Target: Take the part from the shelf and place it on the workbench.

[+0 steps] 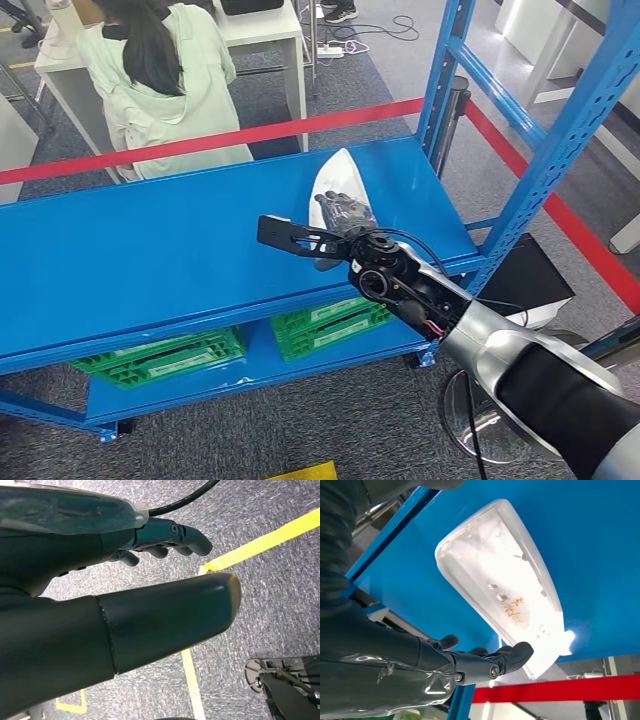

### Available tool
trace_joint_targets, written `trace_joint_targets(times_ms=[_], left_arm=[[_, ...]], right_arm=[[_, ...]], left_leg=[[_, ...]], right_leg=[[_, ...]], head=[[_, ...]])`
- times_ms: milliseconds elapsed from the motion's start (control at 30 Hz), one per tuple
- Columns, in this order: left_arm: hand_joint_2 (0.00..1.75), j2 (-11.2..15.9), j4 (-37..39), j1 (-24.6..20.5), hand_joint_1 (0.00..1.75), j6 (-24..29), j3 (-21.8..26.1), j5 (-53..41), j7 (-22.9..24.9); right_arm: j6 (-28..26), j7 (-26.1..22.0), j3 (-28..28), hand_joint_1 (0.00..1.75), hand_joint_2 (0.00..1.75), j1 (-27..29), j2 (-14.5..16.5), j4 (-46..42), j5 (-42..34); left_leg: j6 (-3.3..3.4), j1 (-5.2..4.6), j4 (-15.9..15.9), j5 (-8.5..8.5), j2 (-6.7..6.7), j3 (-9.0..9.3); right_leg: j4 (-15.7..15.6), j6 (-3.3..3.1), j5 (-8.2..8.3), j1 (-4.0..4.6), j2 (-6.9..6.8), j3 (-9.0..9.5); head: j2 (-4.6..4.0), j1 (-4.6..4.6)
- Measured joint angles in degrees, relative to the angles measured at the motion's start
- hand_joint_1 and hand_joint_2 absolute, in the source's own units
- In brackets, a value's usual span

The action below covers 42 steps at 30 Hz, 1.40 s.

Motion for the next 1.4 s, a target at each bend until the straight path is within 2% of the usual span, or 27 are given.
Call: trace_joint_targets(times_ms=[500,900,1133,1400], left_arm=[[0.00,0.0,0.0,-0.1,0.00,0.4,0.0,-0.4,0.4],[0.00,0.0,0.0,-0.4,0.00,0.2,0.0,-0.4,0.6],[0.00,0.0,0.0,-0.5,0.00,0.0,0.0,-1.0,0.6],[0.00,0.0,0.0,-0.8,0.00,-0.3,0.0,-1.5,0.7]], right_arm=[[-5.2,-2.5,0.1,0.00,1.75,-0.1,0.0,4.8,-3.1],[-5.5,-3.6,0.0,0.00,1.75,-0.7,0.0,8.6,-3.8],[-6.0,-7.5,0.0,0.00,1.75,-0.9,0.0,11.2,-5.6],[-6.3,-9.0,0.0,0.00,1.75,-1.2,0.0,13.8,-5.6]], left_leg=[[0.00,0.00,0.0,0.00,-0.01,-0.01],[0.00,0.00,0.0,0.00,-0.01,-0.01],[0.00,0.00,0.0,0.00,-0.01,0.00],[0.01,0.00,0.0,0.00,-0.01,0.02]], right_leg=[[0.0,0.00,0.00,-0.01,-0.01,0.01],[0.0,0.00,0.00,0.00,-0.01,0.02],[0.0,0.00,0.00,-0.01,-0.01,0.03],[0.0,0.01,0.02,-0.01,-0.02,0.05]], head=[[0.00,-0.01],[0.00,-0.01],[0.00,0.00],[0.00,-0.01]])
